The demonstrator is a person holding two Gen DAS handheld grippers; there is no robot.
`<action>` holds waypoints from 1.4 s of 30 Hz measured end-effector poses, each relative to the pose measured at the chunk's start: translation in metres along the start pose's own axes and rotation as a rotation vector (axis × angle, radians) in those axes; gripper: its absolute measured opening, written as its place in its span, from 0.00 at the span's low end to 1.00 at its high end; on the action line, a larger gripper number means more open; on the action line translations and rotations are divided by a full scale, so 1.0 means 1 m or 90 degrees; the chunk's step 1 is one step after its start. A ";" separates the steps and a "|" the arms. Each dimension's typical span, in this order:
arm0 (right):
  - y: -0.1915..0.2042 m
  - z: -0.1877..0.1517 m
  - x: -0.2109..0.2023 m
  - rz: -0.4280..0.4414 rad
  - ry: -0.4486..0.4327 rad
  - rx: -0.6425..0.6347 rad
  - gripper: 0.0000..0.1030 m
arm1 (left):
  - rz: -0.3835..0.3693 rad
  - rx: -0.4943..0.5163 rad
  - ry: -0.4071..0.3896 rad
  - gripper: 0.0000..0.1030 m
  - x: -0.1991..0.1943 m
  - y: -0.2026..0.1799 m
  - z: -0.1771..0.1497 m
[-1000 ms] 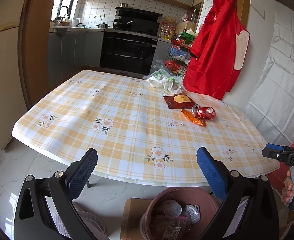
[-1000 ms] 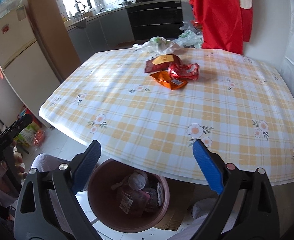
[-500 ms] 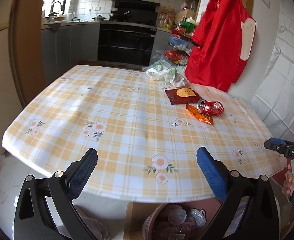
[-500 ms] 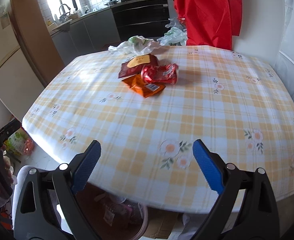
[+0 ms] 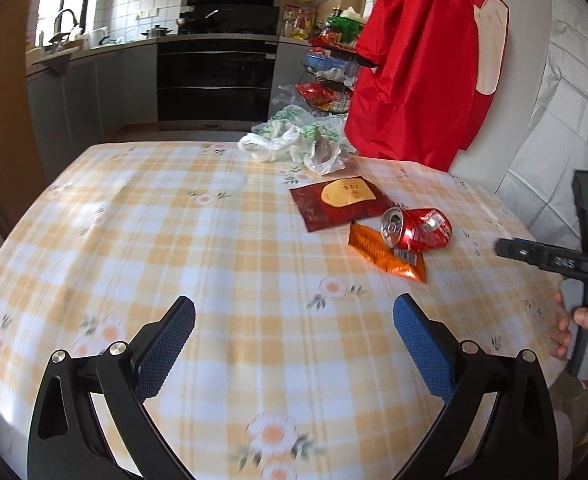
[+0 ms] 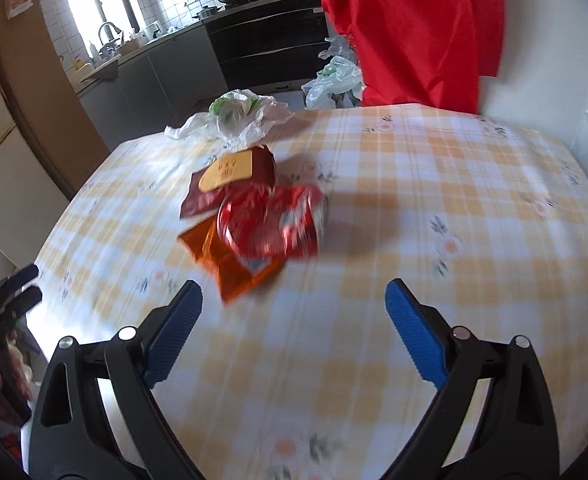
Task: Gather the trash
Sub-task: 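Move both open tools toward the red can and orange chip bag, then grasp the orange chip bag with the left tool while the right tool grasps the red can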
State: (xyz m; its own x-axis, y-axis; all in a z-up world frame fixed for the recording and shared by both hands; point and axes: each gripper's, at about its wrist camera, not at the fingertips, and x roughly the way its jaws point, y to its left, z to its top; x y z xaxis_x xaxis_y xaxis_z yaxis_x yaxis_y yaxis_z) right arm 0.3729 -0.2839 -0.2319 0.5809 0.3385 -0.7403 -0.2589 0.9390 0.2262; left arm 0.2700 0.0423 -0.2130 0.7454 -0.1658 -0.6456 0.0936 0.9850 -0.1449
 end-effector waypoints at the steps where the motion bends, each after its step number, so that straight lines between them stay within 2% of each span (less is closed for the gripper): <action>1: 0.000 0.005 0.007 0.001 0.001 0.002 0.89 | -0.005 0.001 0.001 0.94 0.007 -0.001 0.004; 5: 0.000 0.024 0.038 0.009 0.007 0.023 0.89 | -0.016 0.007 0.010 0.89 0.031 -0.005 0.014; 7: 0.003 0.033 0.052 0.006 0.013 0.041 0.94 | -0.018 0.010 0.014 0.88 0.043 -0.007 0.018; 12: 0.016 0.050 0.084 -0.012 0.036 0.076 0.94 | -0.029 0.006 0.017 0.88 0.057 -0.006 0.021; 21: 0.038 0.062 0.116 -0.111 0.070 0.016 0.94 | -0.037 -0.008 0.028 0.88 0.069 0.003 0.016; 26: 0.036 0.060 0.121 -0.119 0.084 0.025 0.94 | -0.048 -0.016 0.037 0.83 0.078 0.005 0.016; 28: 0.033 0.059 0.116 -0.097 0.072 0.030 0.93 | -0.058 -0.025 0.045 0.80 0.084 0.005 0.017; 31: 0.028 0.058 0.102 -0.089 0.040 0.023 0.92 | -0.080 -0.037 0.059 0.68 0.094 0.002 0.019; 33: 0.023 0.057 0.094 -0.078 0.029 0.032 0.92 | -0.100 -0.040 0.071 0.55 0.107 -0.004 0.022; 37: 0.006 0.050 0.073 -0.067 0.014 0.059 0.92 | -0.125 -0.050 0.104 0.45 0.137 -0.020 0.027; 42: -0.013 0.039 0.050 -0.065 -0.001 0.085 0.92 | -0.142 -0.109 0.151 0.32 0.173 -0.029 0.033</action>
State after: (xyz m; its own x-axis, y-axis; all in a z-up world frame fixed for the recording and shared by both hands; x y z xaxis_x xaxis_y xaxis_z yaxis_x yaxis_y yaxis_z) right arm 0.4352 -0.2772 -0.2470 0.5995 0.2414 -0.7631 -0.0935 0.9680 0.2327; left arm 0.4180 -0.0136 -0.2958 0.5438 -0.4022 -0.7365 0.1097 0.9042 -0.4128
